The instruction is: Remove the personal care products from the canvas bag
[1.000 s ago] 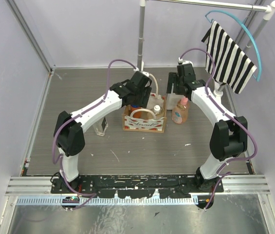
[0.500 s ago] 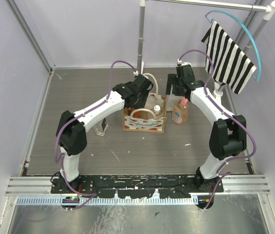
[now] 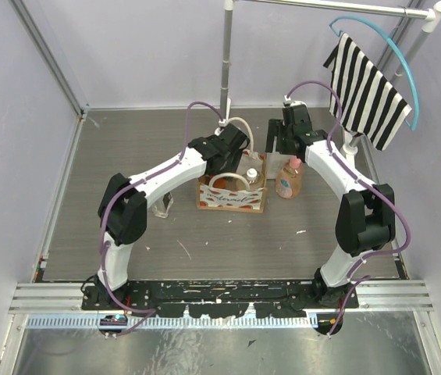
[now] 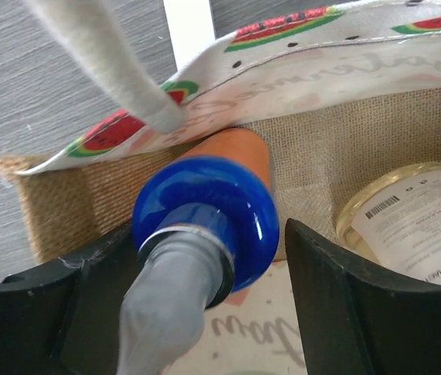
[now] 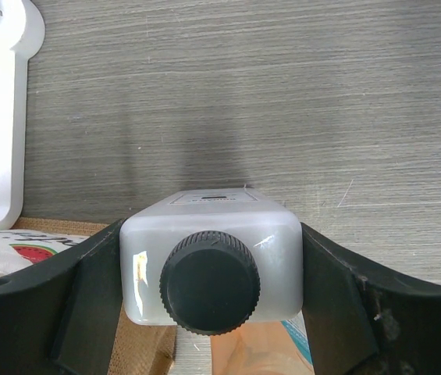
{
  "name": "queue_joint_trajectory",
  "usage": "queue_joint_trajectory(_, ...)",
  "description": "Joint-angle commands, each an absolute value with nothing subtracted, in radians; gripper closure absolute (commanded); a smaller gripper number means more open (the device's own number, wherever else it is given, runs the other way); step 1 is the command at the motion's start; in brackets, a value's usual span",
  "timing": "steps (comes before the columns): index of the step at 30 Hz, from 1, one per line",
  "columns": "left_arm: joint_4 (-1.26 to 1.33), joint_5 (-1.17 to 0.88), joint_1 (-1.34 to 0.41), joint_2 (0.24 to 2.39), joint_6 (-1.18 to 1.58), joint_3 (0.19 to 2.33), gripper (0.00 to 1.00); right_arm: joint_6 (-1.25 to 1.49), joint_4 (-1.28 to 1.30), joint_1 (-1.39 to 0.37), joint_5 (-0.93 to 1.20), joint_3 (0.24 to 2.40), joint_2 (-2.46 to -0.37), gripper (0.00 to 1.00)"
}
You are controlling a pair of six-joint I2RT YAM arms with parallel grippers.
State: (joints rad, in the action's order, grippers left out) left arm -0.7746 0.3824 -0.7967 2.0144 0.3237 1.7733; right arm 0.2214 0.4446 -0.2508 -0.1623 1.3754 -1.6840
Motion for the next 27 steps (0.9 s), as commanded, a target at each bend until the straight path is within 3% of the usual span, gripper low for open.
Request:
queue_joint_trajectory(1,-0.711,0.378,-0.800,2.039,0.304,1.795,0.23,0.240,0.313,-0.247,-0.162,1.411,-1.652,0.64)
queue_joint_trajectory(8,-0.656,0.395,-0.800,2.036,0.299,1.772,0.22,0.235,0.319,-0.247,-0.154,1.426,-1.662,0.54)
queue_joint_trajectory(14,-0.607,0.420,-0.801,2.025,0.282,1.753,0.24,0.235,0.345,-0.247,-0.145,1.436,-1.666,0.30)
queue_joint_trajectory(22,-0.592,0.422,-0.801,1.986,0.284,1.712,0.56,0.255,0.396,-0.248,-0.188,1.421,-1.568,0.01)
queue_joint_trajectory(27,-0.603,0.440,-0.800,1.927,0.284,1.715,0.73,0.256,0.427,-0.273,-0.181,1.399,-1.444,0.00)
